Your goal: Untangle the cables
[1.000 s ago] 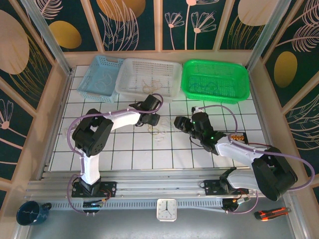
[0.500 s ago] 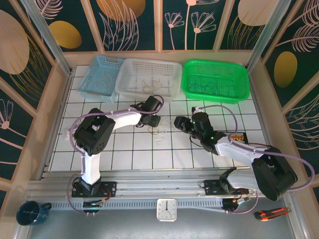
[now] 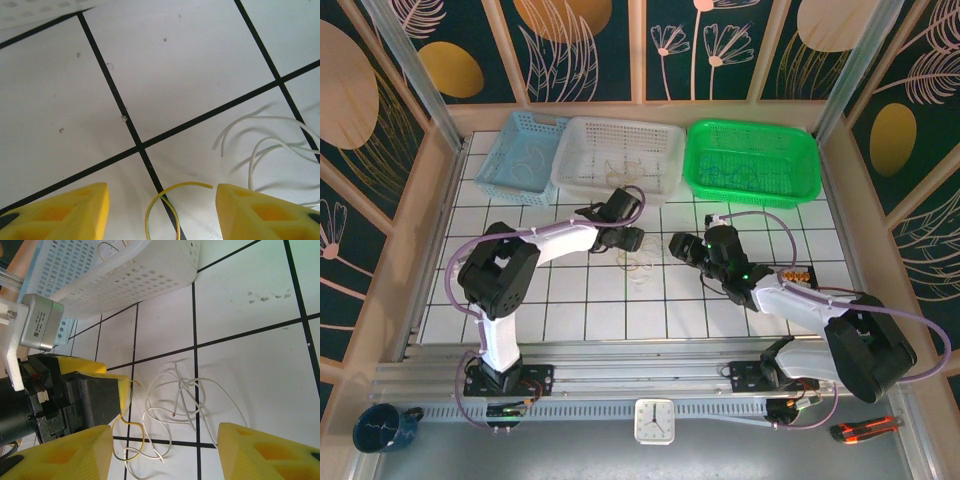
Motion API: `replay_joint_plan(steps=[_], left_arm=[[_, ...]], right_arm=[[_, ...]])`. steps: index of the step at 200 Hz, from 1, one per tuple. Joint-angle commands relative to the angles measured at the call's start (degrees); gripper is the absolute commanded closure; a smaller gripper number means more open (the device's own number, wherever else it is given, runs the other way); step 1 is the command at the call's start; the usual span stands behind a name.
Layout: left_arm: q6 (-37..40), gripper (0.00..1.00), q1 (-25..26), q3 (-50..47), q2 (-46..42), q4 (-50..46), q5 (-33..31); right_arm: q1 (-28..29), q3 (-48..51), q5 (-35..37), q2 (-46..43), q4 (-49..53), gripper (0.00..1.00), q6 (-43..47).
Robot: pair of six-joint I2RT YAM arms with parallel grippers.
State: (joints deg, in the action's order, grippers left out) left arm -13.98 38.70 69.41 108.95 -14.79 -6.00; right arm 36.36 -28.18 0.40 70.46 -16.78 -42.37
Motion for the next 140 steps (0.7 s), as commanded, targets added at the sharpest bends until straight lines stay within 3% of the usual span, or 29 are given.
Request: replay_joint_plan(steps=[1,87,120,140], left_arm=[[-0.35,0.43,0.24,-1.02,1.18,0.23,1.29],[0.09,0.47,0.3,-0.85,4.4,1.46,1.37],[0.31,0.64,0.32,-0.75,5.48,3.15,1.27],[0.2,0.79,0.32,-0.76,6.18,4.03,1.51]], right_arm=[[-0.41,0.05,0.83,0.65,-1.42,0.43,-0.5],[-0.43,-1.15,0.83,1.82,-1.11,0.43,-0.27],[-0.41,-1.7,-0.96,2.73,-1.48,0.43,-0.06],[-0.39,-2.03,-2.25,3.69,-2.34,0.43,0.48]])
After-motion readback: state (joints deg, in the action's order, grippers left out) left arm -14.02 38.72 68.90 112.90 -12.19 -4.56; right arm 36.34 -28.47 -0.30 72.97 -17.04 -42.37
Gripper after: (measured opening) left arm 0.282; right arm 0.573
